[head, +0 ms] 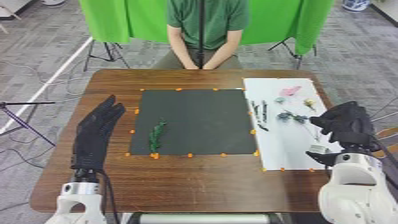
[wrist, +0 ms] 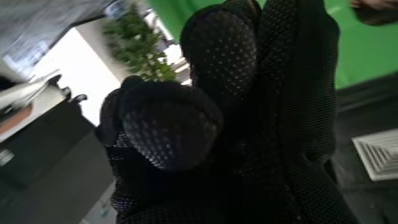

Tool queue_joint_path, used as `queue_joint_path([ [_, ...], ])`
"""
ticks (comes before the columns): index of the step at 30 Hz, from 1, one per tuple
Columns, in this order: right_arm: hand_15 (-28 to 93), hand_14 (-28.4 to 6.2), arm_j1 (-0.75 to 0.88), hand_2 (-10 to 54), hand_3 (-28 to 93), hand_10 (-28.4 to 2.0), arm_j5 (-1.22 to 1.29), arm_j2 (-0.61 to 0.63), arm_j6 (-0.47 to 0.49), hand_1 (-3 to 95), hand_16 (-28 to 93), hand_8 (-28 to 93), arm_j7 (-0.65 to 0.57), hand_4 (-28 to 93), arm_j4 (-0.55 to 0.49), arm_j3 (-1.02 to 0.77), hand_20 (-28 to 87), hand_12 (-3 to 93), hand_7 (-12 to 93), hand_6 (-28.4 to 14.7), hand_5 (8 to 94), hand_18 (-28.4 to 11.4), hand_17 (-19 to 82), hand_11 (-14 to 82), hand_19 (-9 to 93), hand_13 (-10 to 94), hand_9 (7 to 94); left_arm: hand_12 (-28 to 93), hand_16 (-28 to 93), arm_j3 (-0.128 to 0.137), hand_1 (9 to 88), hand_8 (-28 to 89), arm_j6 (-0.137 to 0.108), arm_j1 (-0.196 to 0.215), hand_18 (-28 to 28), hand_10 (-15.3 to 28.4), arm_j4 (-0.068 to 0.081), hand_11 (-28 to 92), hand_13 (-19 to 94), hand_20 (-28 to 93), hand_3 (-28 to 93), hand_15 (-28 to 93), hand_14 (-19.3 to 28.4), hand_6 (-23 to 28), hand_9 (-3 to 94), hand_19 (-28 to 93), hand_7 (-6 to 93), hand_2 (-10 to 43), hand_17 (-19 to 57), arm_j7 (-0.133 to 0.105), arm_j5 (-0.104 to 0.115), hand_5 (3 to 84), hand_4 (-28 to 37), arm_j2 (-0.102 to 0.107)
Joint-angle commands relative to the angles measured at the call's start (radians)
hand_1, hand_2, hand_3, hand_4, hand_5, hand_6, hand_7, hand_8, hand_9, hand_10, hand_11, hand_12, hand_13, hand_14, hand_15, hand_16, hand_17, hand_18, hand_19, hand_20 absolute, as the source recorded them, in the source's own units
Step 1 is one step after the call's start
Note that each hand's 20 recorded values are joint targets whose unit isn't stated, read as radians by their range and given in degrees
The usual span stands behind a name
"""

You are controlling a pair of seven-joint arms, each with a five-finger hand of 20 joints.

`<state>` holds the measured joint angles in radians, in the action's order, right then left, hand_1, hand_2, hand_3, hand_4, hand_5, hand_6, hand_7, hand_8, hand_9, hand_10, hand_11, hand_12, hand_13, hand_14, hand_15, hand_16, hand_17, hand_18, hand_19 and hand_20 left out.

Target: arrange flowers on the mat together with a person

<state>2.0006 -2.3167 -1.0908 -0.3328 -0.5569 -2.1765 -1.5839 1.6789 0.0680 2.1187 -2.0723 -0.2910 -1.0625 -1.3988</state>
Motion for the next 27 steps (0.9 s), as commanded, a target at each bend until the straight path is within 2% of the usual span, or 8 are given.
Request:
queue_joint_path([
  [1, 61, -1.8, -0.175, -9.5, -28, -9.9, -0.011, -0.117, 0.028, 90.1, 22, 8, 0.038, 35, -0.007, 0.220, 31, 14.5, 19, 2.6, 93.5, -18.5, 55, 40.3, 91, 94, 93.7, 12, 2, 0.000, 24.0, -6, -0.003, -0.001, 10.4, 12.2, 0.007, 11, 32, 17, 66, 8, 14.6, 2.8, 43.0, 1, 7.5, -5.4, 5.7, 0.021, 0.007, 43.7, -23.6, 0.014],
  [4, 62, -1.9, -0.236, -9.5, -28, -9.9, -0.018, -0.157, 0.054, 90.2, 22, 8, 0.062, 35, 0.030, 0.303, 31, 14.4, 19, 2.5, 93.4, -18.6, 55, 40.7, 91, 94, 93.7, 12, 2, -0.001, 24.0, -6, 0.004, -0.003, 10.4, 12.2, 0.007, 11, 31, 17, 66, 8, 14.6, 2.8, 43.0, 1, 7.5, -5.4, 5.7, 0.023, 0.003, 43.6, -23.5, 0.021],
  [13, 63, -1.8, -0.345, -9.5, -28, -10.0, -0.006, -0.245, 0.109, 90.1, 22, 8, 0.087, 36, 0.180, 0.437, 32, 14.3, 19, 2.3, 93.5, -18.8, 55, 42.1, 92, 94, 93.7, 12, 2, 0.004, 23.9, -6, -0.010, 0.006, 10.4, 12.1, 0.004, 11, 31, 17, 67, 8, 14.6, 2.8, 42.8, 1, 7.5, -5.6, 5.6, 0.027, 0.004, 43.5, -23.6, 0.029],
  [17, 63, -1.8, -0.380, -9.5, -28, -10.0, -0.014, -0.270, 0.125, 90.0, 22, 8, 0.085, 37, 0.221, 0.480, 32, 14.2, 19, 2.2, 93.6, -18.9, 55, 42.7, 93, 94, 93.7, 12, 2, 0.020, 23.9, -6, -0.029, 0.013, 10.4, 12.2, 0.010, 11, 31, 17, 66, 8, 14.6, 2.7, 42.8, 1, 7.3, -5.5, 5.6, 0.033, 0.006, 43.4, -23.6, 0.042],
  [19, 64, -1.7, -0.394, -9.5, -28, -10.0, -0.021, -0.281, 0.130, 90.0, 22, 8, 0.085, 37, 0.241, 0.496, 32, 14.1, 20, 2.2, 93.6, -19.1, 55, 42.9, 93, 94, 93.7, 12, 2, 0.028, 23.9, -6, -0.049, 0.019, 10.5, 12.2, 0.015, 11, 31, 17, 66, 8, 14.5, 2.7, 42.8, 1, 7.3, -5.4, 5.6, 0.033, 0.012, 43.4, -23.7, 0.045],
  [20, 64, -1.7, -0.400, -9.5, -28, -9.9, -0.025, -0.289, 0.134, 89.9, 22, 8, 0.083, 37, 0.252, 0.502, 32, 14.1, 20, 2.2, 93.7, -19.1, 55, 42.9, 93, 94, 93.7, 12, 2, 0.030, 23.9, -6, -0.063, 0.022, 10.5, 12.1, 0.017, 11, 31, 17, 66, 8, 14.5, 2.7, 42.8, 1, 7.4, -5.4, 5.6, 0.032, 0.017, 43.4, -23.7, 0.047],
  [25, 64, -1.7, -0.411, -9.5, -28, -9.9, -0.042, -0.319, 0.147, 89.9, 22, 8, 0.075, 38, 0.299, 0.523, 32, 14.2, 20, 2.1, 93.7, -19.2, 55, 43.3, 93, 94, 93.7, 12, 1, 0.040, 22.7, -6, -0.098, 0.032, 9.9, 12.2, 0.029, 11, 31, 16, 66, 8, 14.4, 2.7, 42.9, 1, 7.5, -4.1, 5.9, 0.026, 0.050, 43.6, -24.6, 0.053],
  [27, 64, -1.7, -0.409, -9.5, -28, -9.9, -0.040, -0.327, 0.153, 89.8, 22, 8, 0.075, 38, 0.310, 0.533, 32, 14.2, 20, 2.2, 93.7, -19.2, 55, 43.4, 93, 94, 93.7, 12, 1, 0.046, 21.8, -6, -0.104, 0.038, 9.8, 12.3, 0.031, 11, 32, 16, 66, 8, 14.1, 2.8, 43.0, 1, 7.5, -3.5, 6.1, 0.026, 0.051, 43.7, -25.3, 0.051],
])
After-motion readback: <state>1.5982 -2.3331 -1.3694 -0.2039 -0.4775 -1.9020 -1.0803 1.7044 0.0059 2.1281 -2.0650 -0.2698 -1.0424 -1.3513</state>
